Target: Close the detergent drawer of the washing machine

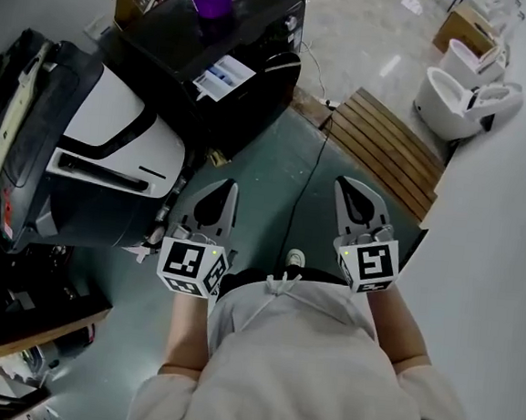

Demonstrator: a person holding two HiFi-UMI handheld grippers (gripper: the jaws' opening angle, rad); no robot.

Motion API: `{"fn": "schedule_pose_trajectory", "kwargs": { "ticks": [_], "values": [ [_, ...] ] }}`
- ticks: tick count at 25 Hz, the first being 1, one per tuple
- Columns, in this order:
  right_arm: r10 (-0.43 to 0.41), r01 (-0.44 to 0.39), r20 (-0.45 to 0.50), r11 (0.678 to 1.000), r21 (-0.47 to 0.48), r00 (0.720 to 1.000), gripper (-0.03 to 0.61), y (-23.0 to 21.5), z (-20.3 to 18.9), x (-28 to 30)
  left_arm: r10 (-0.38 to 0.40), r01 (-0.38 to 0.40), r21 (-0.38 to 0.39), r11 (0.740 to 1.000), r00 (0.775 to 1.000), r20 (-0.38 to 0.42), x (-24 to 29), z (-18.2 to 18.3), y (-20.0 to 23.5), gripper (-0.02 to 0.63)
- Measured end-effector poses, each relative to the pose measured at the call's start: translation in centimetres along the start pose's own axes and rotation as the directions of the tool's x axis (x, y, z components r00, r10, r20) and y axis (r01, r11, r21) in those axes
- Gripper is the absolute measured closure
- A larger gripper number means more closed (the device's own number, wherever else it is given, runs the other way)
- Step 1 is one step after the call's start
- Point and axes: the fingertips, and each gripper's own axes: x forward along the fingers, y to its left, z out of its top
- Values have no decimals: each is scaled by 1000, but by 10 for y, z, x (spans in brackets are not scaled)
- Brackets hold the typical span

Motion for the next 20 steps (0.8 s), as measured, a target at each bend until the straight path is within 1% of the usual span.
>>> {"fn": "schedule_pose_trajectory", "kwargs": {
  "ticks": [3,6,10,15,17,20],
  "values": [
    [62,-63,-19,998,-12,998,574,-21,-4,19,25,-25,-14,1000,999,-22,28,-3,-10,594],
    [116,-117,-30,993,-17,993,574,-32,-9,40,62,-64,-33,997,997,-46,46,-9,-3,594],
    [174,-174,-16,984,-34,985,574,-40,-16,74,124,-129,-75,989,990,-71,65,-20,19,594],
    [216,-216,-59,976,-3,975,574,-48,-28,127,179,-188,-98,977,979,-94,102,-32,52,594],
    [244,-244,-81,970,2,966,574,-53,-31,154,207,-219,-118,969,973,-104,122,-37,70,594],
    [288,-288,-87,958,9,954,574,-60,-33,201,256,-270,-145,952,961,-106,155,-43,102,594]
  ]
}}
